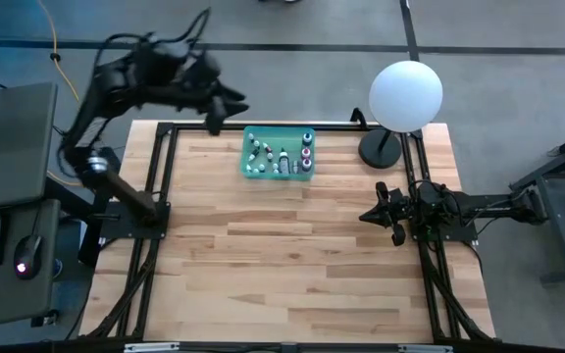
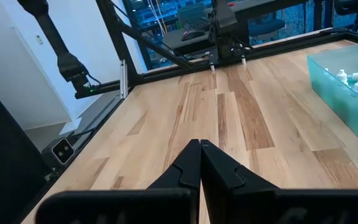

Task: Pick & Place food coloring
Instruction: Return to Home Position

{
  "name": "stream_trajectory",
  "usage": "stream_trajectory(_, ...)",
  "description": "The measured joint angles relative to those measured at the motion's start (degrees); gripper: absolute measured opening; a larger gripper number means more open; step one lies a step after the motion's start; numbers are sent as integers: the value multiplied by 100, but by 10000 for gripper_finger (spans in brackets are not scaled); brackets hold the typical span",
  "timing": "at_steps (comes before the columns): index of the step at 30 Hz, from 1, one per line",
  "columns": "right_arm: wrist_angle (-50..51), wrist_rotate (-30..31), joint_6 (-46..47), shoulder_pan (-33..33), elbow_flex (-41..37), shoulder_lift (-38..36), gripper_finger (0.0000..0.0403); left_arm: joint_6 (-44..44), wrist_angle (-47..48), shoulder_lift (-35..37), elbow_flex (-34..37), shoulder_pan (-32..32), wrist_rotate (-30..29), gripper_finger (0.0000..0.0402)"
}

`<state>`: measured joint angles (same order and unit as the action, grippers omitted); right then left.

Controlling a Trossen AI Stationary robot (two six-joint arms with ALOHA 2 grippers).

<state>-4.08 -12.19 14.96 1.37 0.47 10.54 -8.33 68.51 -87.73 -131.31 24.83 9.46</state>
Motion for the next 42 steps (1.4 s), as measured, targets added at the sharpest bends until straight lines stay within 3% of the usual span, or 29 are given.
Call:
stream_trajectory(7,0,0,0,-1,1,0,0,-458,19,1221,809,-838,-1058,147)
stream_trajectory(10,2,0,0,0,2,-1,0,-691,-206,1878,1613,-1201,-1454,147)
stream_trajectory(14,0,0,0,0,0,-1,0,-929,-1283,2789,3204,-1634,-1775,147)
stream_trajectory(20,0,0,0,-1,1,-1,0,-1013,-3677,4060,5850,-2000,-1800,147)
stream_trajectory(30,0,0,0,-1,2,-1,0,-1205,-6202,5351,9013,-2152,-1463,147)
stream_trajectory(34,0,0,0,-2,2,-1,0,-1037,-7032,5747,9868,-2152,-1450,147)
stream_trajectory(42,2,0,0,0,1,-1,0,-1462,-6868,6626,10850,-2150,-1583,147)
